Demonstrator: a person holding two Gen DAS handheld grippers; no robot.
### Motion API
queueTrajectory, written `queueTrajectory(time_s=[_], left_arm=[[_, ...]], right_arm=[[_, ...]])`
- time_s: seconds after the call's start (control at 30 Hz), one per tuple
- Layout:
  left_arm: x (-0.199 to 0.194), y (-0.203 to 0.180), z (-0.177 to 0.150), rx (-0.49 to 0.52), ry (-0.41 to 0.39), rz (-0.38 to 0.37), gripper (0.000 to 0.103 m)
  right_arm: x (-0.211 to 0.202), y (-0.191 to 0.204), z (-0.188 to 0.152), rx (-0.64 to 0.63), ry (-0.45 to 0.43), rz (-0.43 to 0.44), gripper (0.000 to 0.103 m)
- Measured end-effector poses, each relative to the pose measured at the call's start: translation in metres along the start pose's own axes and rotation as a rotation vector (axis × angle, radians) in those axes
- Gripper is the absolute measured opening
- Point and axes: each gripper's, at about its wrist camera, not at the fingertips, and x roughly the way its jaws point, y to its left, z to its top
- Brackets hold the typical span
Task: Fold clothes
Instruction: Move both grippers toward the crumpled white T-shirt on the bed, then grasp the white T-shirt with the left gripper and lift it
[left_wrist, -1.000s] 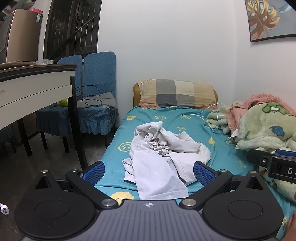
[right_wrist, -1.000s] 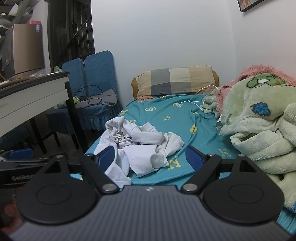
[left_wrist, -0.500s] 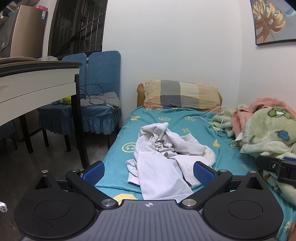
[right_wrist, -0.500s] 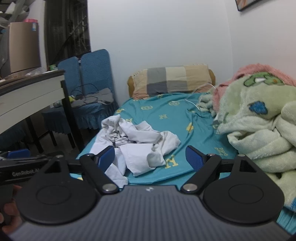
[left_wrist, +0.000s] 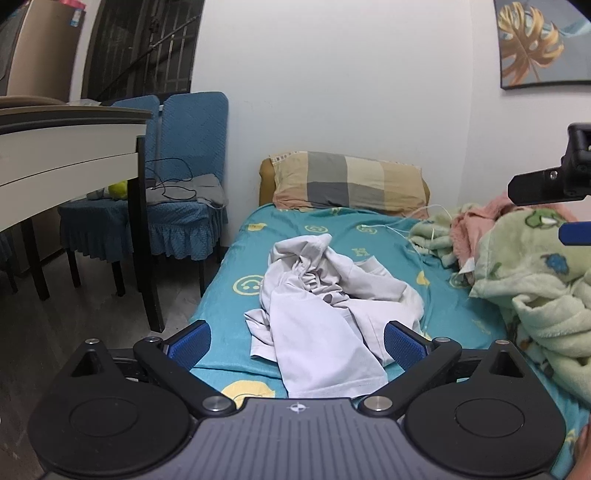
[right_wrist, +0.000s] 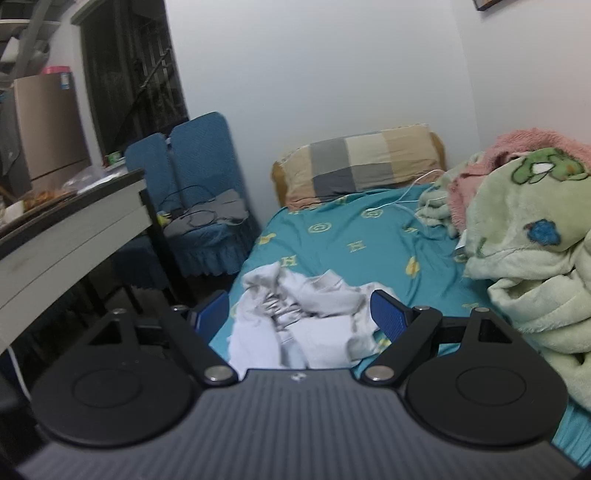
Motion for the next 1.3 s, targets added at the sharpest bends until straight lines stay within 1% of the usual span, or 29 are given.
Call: queueTrajectory(time_s=[0.13, 0.23, 0.27, 0.37, 0.43, 0.5, 0.6, 0.63, 0.67, 0.7, 0.77, 0.83, 0.93, 1.03, 1.17, 1.23, 1.3], left_arm=[[0.033, -0.011, 0.017, 0.033, 0.011, -0.005, 0.099], [0.077, -0.021, 0.037, 0.062, 0.023, 0.002, 0.098], [0.092, -0.025, 0.044, 0.072, 0.027, 0.004, 0.095], [0.147, -0.039, 0.064, 0.133, 0.028, -0.004, 0.092], [0.186, -0.051, 0.075, 0.194, 0.016, 0.015, 0.092], [0.226, -0.058, 0.082, 0.232, 0.021, 0.042, 0.090], [0.284, -0.058, 0.087, 0.217, 0.063, 0.067, 0.086], [0.300, -0.056, 0.086, 0.221, 0.082, 0.068, 0.077], [0.315, -0.055, 0.085, 0.228, 0.104, 0.074, 0.062], [0.320, -0.051, 0.084, 0.225, 0.109, 0.064, 0.054], [0.326, -0.042, 0.083, 0.213, 0.107, 0.035, 0.027], [0.314, -0.040, 0.084, 0.211, 0.072, 0.004, 0.017], [0.274, -0.045, 0.087, 0.248, 0.007, -0.035, 0.014], [0.213, -0.053, 0.088, 0.254, -0.046, -0.090, 0.012], [0.118, -0.060, 0.080, 0.227, -0.096, -0.156, 0.011], [0.072, -0.059, 0.071, 0.198, -0.105, -0.184, 0.011], [0.037, -0.055, 0.059, 0.167, -0.095, -0.203, 0.011]], right_arm=[[0.017, -0.022, -0.013, -0.003, 0.028, -0.046, 0.085], [0.030, -0.035, -0.025, 0.020, 0.044, -0.052, 0.085], [0.034, -0.040, -0.027, 0.029, 0.049, -0.049, 0.085], [0.044, -0.054, -0.032, 0.050, 0.044, -0.029, 0.085], [0.053, -0.064, -0.036, 0.042, 0.039, -0.037, 0.085], [0.064, -0.077, -0.039, 0.074, 0.065, -0.050, 0.085], [0.077, -0.089, -0.042, 0.148, 0.084, -0.035, 0.085], [0.081, -0.089, -0.044, 0.151, 0.088, -0.031, 0.085], [0.086, -0.088, -0.045, 0.140, 0.095, -0.029, 0.085], [0.091, -0.086, -0.047, 0.127, 0.101, -0.027, 0.085], [0.098, -0.086, -0.048, 0.115, 0.112, -0.020, 0.085], [0.101, -0.087, -0.048, 0.127, 0.114, -0.015, 0.085], [0.100, -0.088, -0.047, 0.139, 0.102, -0.015, 0.085], [0.096, -0.088, -0.046, 0.137, 0.088, -0.015, 0.085], [0.081, -0.090, -0.041, 0.143, 0.043, -0.023, 0.085], [0.070, -0.093, -0.037, 0.163, 0.023, -0.006, 0.085], [0.059, -0.095, -0.035, 0.184, 0.010, 0.013, 0.085]])
